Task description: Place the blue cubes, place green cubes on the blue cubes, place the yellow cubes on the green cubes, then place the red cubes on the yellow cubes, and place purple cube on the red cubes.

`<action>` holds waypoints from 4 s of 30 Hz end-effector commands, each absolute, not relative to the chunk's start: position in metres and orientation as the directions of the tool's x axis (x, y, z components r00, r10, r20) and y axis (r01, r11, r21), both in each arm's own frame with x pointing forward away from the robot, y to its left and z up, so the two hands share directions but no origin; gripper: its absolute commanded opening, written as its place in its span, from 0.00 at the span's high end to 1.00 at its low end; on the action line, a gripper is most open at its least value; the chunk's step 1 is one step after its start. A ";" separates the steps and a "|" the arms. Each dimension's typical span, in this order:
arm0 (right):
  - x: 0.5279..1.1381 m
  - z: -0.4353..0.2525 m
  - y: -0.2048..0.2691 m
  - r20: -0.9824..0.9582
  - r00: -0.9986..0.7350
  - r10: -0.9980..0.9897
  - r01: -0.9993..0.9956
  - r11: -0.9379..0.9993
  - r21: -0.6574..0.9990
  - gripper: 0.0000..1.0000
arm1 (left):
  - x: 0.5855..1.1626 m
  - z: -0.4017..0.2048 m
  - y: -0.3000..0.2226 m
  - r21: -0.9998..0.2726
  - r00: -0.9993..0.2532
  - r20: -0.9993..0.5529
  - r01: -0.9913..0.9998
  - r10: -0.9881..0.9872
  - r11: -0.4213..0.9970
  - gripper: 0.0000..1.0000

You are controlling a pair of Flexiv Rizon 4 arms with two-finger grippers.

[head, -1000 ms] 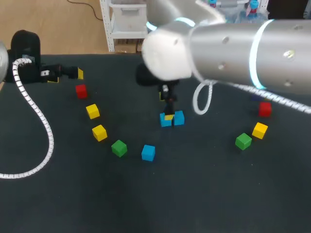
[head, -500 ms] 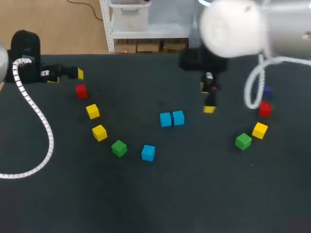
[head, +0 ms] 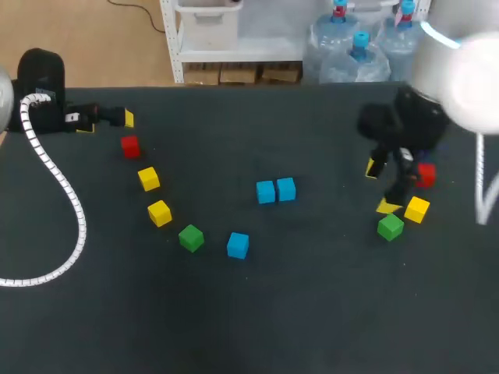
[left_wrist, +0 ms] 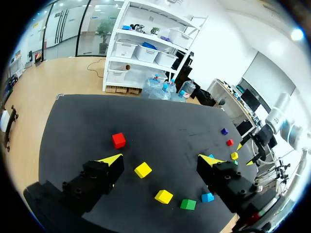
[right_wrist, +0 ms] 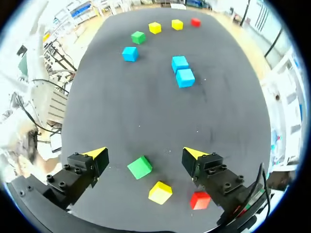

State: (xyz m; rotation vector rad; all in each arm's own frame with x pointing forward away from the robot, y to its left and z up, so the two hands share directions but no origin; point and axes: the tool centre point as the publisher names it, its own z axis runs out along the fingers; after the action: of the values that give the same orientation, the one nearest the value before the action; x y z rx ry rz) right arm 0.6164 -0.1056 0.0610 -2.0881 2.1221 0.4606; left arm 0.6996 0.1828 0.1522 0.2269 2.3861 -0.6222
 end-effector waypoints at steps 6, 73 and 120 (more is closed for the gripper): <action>0.629 0.051 -0.112 -0.625 0.022 -0.780 -0.999 0.000 -0.036 0.00 | 0.700 0.151 0.184 -0.381 -0.769 -0.640 0.318 0.001 0.868 0.00; 0.663 0.077 -0.074 -0.535 0.025 -0.844 -1.000 -0.030 0.002 0.00 | 0.610 0.153 0.019 0.175 -0.148 -0.329 0.961 0.933 0.214 0.00; 0.659 0.076 -0.085 -0.541 0.007 -0.841 -1.000 -0.016 0.013 0.00 | 0.518 0.088 -0.029 0.094 -0.060 -0.214 0.992 0.975 0.082 0.00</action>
State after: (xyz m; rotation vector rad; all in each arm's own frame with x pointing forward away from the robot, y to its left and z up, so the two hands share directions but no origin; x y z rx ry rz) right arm 0.6594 -0.0847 0.0767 -1.9165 1.8920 0.5782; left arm 0.5189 -0.0327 0.0874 1.9888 2.1454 -0.1030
